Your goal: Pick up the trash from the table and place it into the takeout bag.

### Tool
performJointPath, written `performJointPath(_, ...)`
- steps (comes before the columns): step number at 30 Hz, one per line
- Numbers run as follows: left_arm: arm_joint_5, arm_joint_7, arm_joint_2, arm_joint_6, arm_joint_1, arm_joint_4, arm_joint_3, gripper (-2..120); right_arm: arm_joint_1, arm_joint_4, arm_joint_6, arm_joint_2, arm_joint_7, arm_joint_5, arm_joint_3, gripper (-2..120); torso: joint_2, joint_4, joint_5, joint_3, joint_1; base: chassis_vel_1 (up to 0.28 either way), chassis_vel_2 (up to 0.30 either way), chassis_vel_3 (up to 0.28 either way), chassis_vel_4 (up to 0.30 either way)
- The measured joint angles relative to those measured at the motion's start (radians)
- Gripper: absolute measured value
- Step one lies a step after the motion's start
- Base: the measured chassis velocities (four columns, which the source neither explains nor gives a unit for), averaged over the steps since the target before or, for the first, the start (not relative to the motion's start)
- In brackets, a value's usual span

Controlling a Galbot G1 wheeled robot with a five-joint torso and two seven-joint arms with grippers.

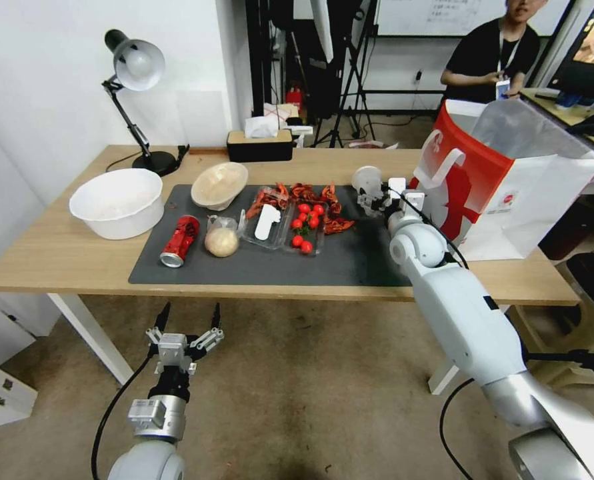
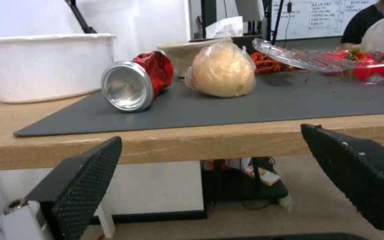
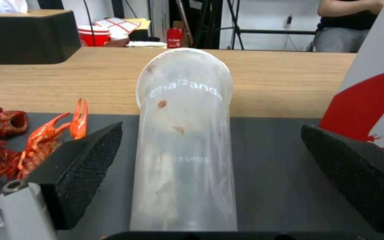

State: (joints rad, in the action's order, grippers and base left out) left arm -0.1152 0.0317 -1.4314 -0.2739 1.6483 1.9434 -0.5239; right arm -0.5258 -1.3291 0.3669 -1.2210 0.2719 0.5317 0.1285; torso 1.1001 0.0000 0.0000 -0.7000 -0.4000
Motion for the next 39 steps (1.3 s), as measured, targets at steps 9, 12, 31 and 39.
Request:
performJointPath(9,0.003,0.002,0.009,0.011,-0.003,0.005,0.001,100,0.042,0.057,-0.002,-0.001,-0.016,0.021,-0.012,100,0.0,0.0,0.0,0.0,0.0,0.0,0.0,0.0,0.0)
performJointPath(12,0.003,0.002,0.01,0.011,-0.005,0.004,0.005,100,0.059,0.09,-0.006,-0.002,-0.027,0.028,-0.02,100,0.0,0.0001,-0.0001,0.0,0.0,0.0,0.0,0.0,0.0)
performJointPath(31,0.003,0.007,0.018,0.017,-0.015,-0.005,0.014,100,0.124,0.239,-0.023,-0.008,-0.111,0.047,-0.025,100,0.0,-0.0001,-0.0003,0.0,0.0,0.0,0.0,0.0,0.0)
performJointPath(39,0.004,0.007,0.014,0.017,-0.015,-0.002,0.016,100,0.139,0.266,-0.034,-0.013,-0.133,0.052,-0.031,99,0.0,-0.0001,-0.0001,0.0,0.0,0.0,0.0,0.0,0.0)
